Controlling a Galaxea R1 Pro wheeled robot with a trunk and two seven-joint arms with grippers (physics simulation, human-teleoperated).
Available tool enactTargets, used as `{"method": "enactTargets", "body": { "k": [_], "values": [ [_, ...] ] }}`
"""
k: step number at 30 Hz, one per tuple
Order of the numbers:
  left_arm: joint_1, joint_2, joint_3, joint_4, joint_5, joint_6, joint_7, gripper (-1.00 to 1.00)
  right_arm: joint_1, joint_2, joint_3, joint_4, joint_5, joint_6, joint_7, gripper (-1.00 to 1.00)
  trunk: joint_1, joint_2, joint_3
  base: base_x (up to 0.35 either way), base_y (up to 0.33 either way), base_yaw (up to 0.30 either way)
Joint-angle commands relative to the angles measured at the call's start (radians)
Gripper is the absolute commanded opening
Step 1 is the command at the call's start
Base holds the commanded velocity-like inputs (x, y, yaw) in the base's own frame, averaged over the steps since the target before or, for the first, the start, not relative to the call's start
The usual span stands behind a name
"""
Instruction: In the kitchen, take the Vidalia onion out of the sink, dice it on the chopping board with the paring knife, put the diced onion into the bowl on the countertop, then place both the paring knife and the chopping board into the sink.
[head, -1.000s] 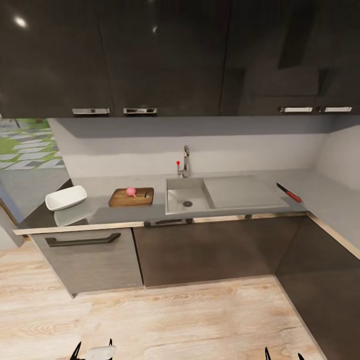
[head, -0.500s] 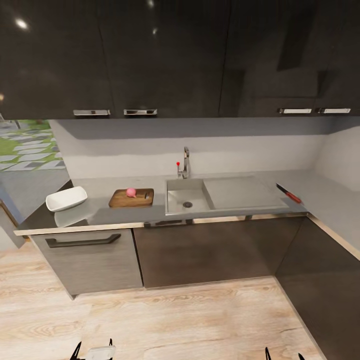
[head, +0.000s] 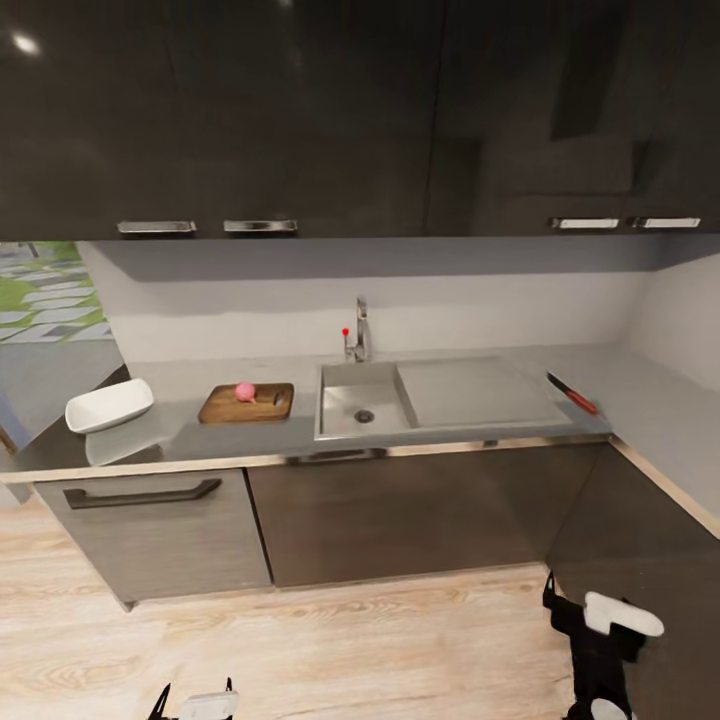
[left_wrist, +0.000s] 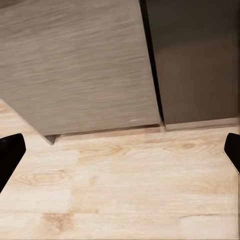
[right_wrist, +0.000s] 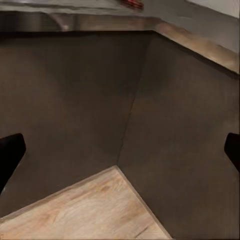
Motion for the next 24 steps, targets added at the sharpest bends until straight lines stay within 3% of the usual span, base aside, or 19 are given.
{"method": "enactTargets", "body": {
  "k": [1,5,7,10,12,14,16,17,19,22,23,24],
  "values": [
    [-0.002,0.0,-0.004,0.004,-0.008,-0.002,0.01,1.0,-0.001,-0.002,0.003,-0.081,-0.012,0.058,-0.009,1.0,0.001,-0.002,-0.002,0.213,-0.226,0.0],
    [-0.002,-0.002,-0.003,0.004,-0.007,0.025,0.01,1.0,-0.033,-0.009,0.002,-0.31,-0.009,0.245,-0.013,1.0,0.001,-0.002,-0.002,0.214,-0.227,0.0],
    [-0.002,-0.004,-0.003,0.004,-0.006,0.041,0.011,1.0,-0.076,-0.023,0.002,-0.34,-0.009,0.285,-0.013,1.0,0.001,-0.002,-0.002,0.215,-0.228,0.0],
    [-0.002,-0.005,-0.002,0.004,-0.005,0.118,0.01,1.0,-0.177,-0.108,0.001,-0.356,-0.014,0.417,0.007,1.0,0.001,-0.002,-0.002,0.16,-0.164,0.0],
    [-0.002,-0.01,-0.002,0.005,-0.004,0.238,0.007,1.0,-0.257,-0.152,-0.005,-0.358,-0.019,0.505,0.067,1.0,0.001,-0.002,-0.002,0.05,-0.051,0.0],
    [-0.002,-0.02,-0.001,0.006,-0.003,0.376,0.004,1.0,-0.322,-0.175,-0.065,-0.358,-0.02,0.597,0.173,1.0,0.001,-0.002,-0.002,0.014,-0.015,0.0],
    [-0.002,-0.024,0.0,0.008,-0.002,0.487,0.0,1.0,-0.38,-0.215,-0.192,-0.355,-0.021,0.694,0.339,1.0,0.001,-0.002,-0.002,0.004,-0.004,0.0],
    [-0.001,-0.025,0.0,0.009,-0.002,0.522,-0.015,1.0,-0.392,-0.254,-0.243,-0.352,-0.021,0.725,0.44,1.0,0.001,-0.002,-0.002,0.001,-0.002,0.0],
    [0.003,-0.025,0.001,0.01,-0.001,0.582,-0.057,1.0,-0.399,-0.305,-0.303,-0.334,-0.023,0.746,0.59,1.0,0.001,-0.002,-0.002,0.0,0.0,0.0],
    [0.009,-0.023,0.001,0.01,0.001,0.692,-0.112,1.0,-0.403,-0.337,-0.382,-0.289,-0.024,0.756,0.758,1.0,0.001,-0.002,-0.002,0.0,0.0,0.0],
    [0.011,-0.018,0.002,0.009,0.003,0.751,-0.13,1.0,-0.404,-0.347,-0.44,-0.267,-0.024,0.759,0.832,1.0,0.001,-0.002,-0.002,0.0,0.0,0.0],
    [0.012,-0.014,0.002,0.009,0.01,0.765,-0.135,1.0,-0.404,-0.349,-0.458,-0.262,-0.022,0.76,0.85,1.0,0.001,-0.002,-0.002,0.0,0.0,0.0]
  ]
}}
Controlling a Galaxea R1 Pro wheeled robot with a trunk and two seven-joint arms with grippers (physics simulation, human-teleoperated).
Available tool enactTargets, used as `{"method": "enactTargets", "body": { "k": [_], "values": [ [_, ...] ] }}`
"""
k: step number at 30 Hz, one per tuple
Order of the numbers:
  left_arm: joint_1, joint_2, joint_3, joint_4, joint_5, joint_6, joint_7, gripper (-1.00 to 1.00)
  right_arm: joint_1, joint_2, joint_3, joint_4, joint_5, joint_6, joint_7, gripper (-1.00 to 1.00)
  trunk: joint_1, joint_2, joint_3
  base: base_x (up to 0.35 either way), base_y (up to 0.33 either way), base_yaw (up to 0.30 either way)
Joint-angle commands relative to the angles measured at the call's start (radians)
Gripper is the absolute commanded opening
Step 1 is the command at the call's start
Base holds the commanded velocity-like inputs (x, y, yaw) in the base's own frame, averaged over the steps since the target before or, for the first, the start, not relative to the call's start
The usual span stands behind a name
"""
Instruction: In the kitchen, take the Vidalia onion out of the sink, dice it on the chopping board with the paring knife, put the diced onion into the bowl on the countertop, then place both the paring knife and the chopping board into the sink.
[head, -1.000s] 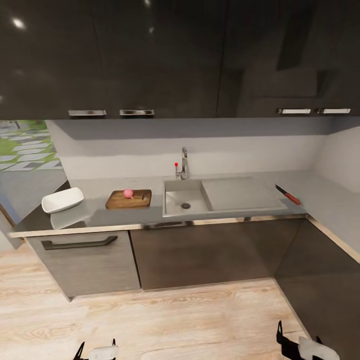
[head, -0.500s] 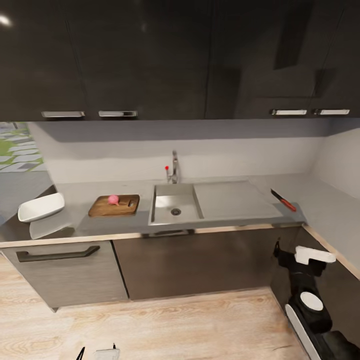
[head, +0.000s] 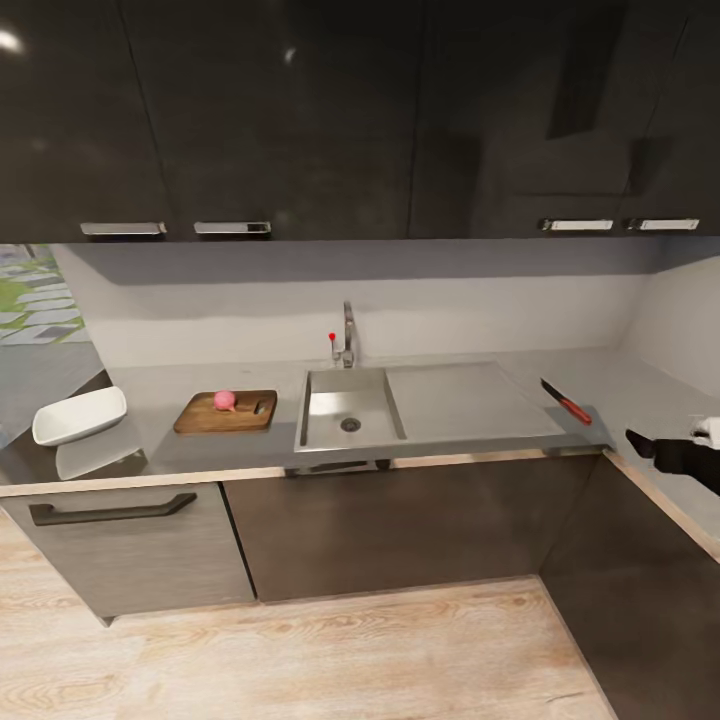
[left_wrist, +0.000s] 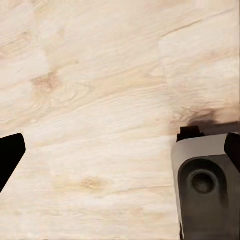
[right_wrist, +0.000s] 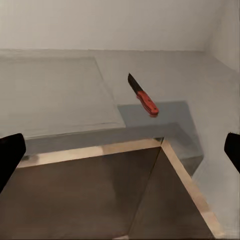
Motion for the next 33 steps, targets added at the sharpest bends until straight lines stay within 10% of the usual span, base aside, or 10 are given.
{"method": "enactTargets", "body": {
  "k": [1,9,26,33],
  "values": [
    [-0.002,0.001,-0.003,0.005,0.0,0.0,0.003,1.0,-0.001,-0.001,-0.009,0.001,-0.006,0.007,0.01,1.0,0.001,-0.002,-0.002,0.0,0.0,0.0],
    [-0.001,0.006,-0.001,0.005,0.212,0.022,0.005,1.0,-0.001,-0.007,-0.036,0.012,-0.004,0.008,0.035,1.0,0.001,-0.002,-0.002,0.018,0.0,0.0],
    [-0.001,0.033,-0.001,0.004,0.252,0.026,0.007,1.0,-0.002,-0.003,-0.025,0.086,-0.006,0.006,0.037,1.0,0.001,-0.002,-0.002,0.225,-0.118,0.0],
    [-0.001,0.034,-0.001,0.004,0.254,0.028,0.007,1.0,-0.002,-0.002,0.043,0.118,-0.007,-0.001,0.037,1.0,0.001,-0.002,-0.002,0.256,-0.226,0.0]
  ]
}}
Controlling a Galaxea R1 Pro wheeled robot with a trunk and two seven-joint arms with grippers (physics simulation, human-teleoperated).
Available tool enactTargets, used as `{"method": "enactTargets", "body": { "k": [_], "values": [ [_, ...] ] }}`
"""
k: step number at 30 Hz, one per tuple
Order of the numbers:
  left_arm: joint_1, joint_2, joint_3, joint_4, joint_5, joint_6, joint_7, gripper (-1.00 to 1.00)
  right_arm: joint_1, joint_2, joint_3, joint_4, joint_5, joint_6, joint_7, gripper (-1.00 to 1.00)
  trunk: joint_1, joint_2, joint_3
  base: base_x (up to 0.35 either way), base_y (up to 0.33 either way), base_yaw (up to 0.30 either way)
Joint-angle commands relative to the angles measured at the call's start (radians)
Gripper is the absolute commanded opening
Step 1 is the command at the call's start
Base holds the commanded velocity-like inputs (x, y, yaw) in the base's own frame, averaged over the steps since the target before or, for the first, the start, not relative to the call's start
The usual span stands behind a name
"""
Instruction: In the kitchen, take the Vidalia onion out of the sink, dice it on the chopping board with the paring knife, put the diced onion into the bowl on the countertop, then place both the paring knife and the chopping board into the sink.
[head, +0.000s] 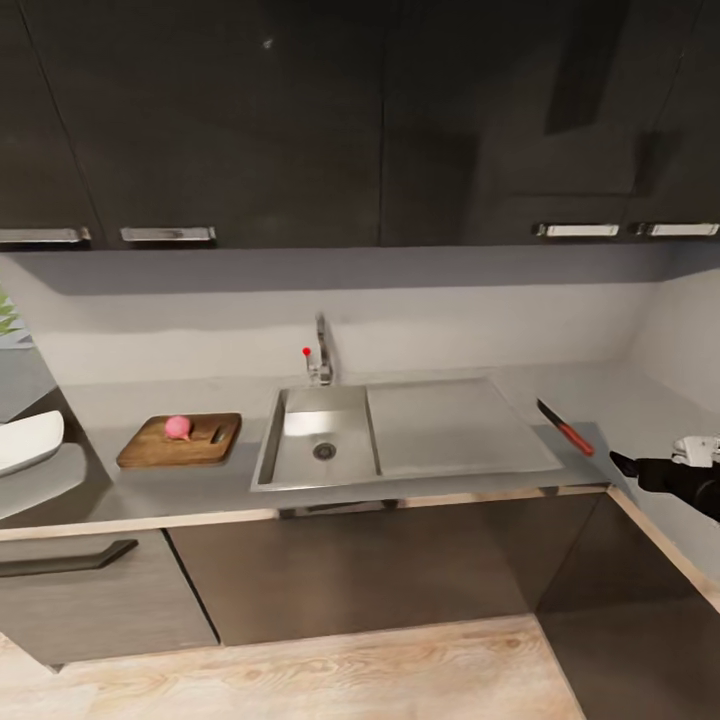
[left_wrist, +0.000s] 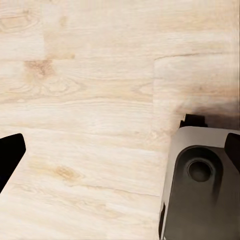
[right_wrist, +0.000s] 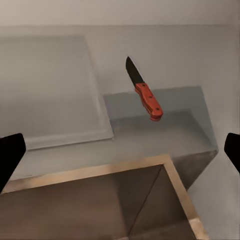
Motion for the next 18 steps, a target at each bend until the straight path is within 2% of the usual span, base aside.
{"method": "enactTargets", "body": {
  "k": [1,7,12,18],
  "values": [
    [-0.002,-0.001,-0.008,0.004,0.01,-0.007,0.0,1.0,-0.001,0.0,0.001,0.0,-0.007,0.006,0.001,1.0,0.001,-0.002,-0.002,0.253,-0.229,0.0],
    [-0.002,-0.001,-0.008,0.004,0.019,-0.006,0.0,1.0,-0.001,0.001,0.003,0.005,-0.009,0.005,0.003,1.0,0.001,-0.002,-0.002,0.251,-0.183,0.0],
    [-0.002,-0.001,-0.008,0.004,0.06,-0.006,0.0,1.0,-0.001,0.005,0.008,0.007,-0.011,0.003,0.01,1.0,0.001,-0.002,-0.002,0.219,-0.024,0.0],
    [-0.002,-0.001,-0.008,0.004,0.065,-0.006,0.0,1.0,-0.001,0.009,0.07,0.023,-0.012,0.001,0.012,1.0,0.001,-0.002,-0.002,0.155,-0.001,0.0]
  ]
}}
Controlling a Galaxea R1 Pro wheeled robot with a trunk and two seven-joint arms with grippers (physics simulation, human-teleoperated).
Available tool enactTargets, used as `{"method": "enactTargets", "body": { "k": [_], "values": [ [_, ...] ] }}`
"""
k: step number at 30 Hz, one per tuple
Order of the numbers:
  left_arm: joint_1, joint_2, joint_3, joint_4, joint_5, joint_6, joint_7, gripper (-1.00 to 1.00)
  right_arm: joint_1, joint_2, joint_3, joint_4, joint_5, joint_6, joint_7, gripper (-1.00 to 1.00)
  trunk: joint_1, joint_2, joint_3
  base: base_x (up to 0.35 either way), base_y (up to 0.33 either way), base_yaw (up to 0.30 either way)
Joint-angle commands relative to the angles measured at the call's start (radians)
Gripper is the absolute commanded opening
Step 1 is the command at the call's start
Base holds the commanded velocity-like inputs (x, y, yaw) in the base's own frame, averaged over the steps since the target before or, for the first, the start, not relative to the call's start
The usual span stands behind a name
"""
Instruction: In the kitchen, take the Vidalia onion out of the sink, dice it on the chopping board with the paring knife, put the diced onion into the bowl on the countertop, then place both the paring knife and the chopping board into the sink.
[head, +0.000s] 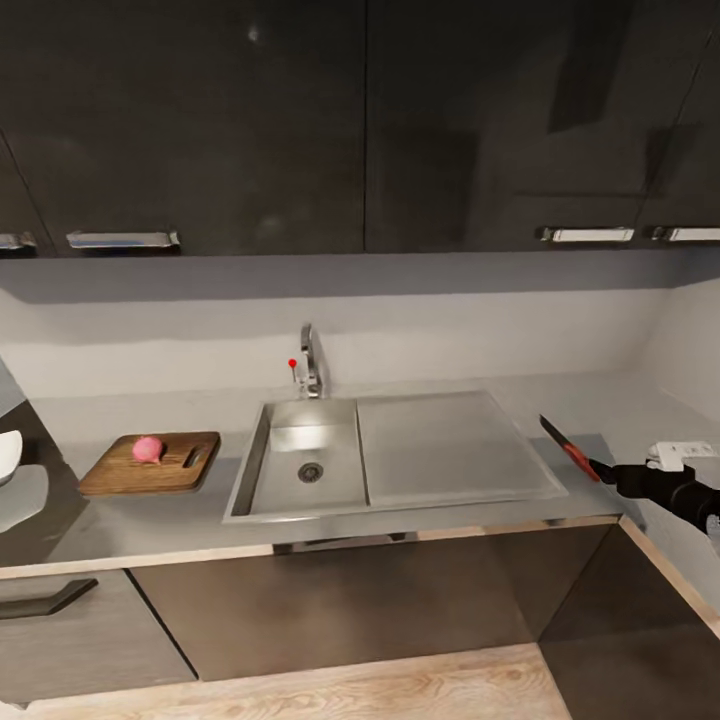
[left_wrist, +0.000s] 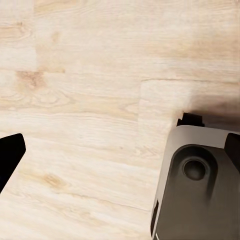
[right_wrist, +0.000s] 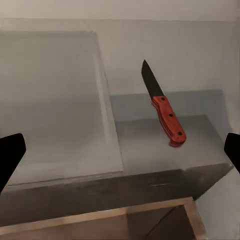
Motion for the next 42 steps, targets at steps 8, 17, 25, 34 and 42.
{"method": "enactTargets", "body": {
  "k": [8,17,25,34,42],
  "values": [
    [-0.002,-0.001,-0.008,0.004,0.01,-0.007,0.0,1.0,-0.001,-0.001,0.008,0.003,-0.008,0.006,0.003,1.0,0.001,-0.002,-0.002,0.132,-0.037,0.0],
    [-0.002,-0.001,-0.008,0.004,0.01,-0.007,0.0,1.0,-0.001,-0.001,0.006,0.052,-0.051,-0.015,0.046,1.0,0.001,-0.002,-0.002,0.149,-0.088,0.0],
    [-0.002,0.0,-0.008,0.004,0.01,-0.007,0.0,1.0,-0.001,-0.001,0.006,0.086,-0.058,-0.036,0.053,1.0,0.001,-0.002,-0.002,0.037,-0.005,0.0],
    [-0.002,0.0,-0.008,0.004,0.01,-0.007,0.0,1.0,-0.001,0.0,-0.036,0.088,-0.07,-0.068,0.134,1.0,0.001,-0.002,-0.002,0.001,0.0,0.0],
    [-0.002,0.0,-0.008,0.004,0.01,-0.007,0.0,1.0,0.0,0.0,-0.087,0.09,-0.067,-0.067,0.139,1.0,0.001,-0.002,-0.009,0.0,0.0,-0.015]
  ]
}}
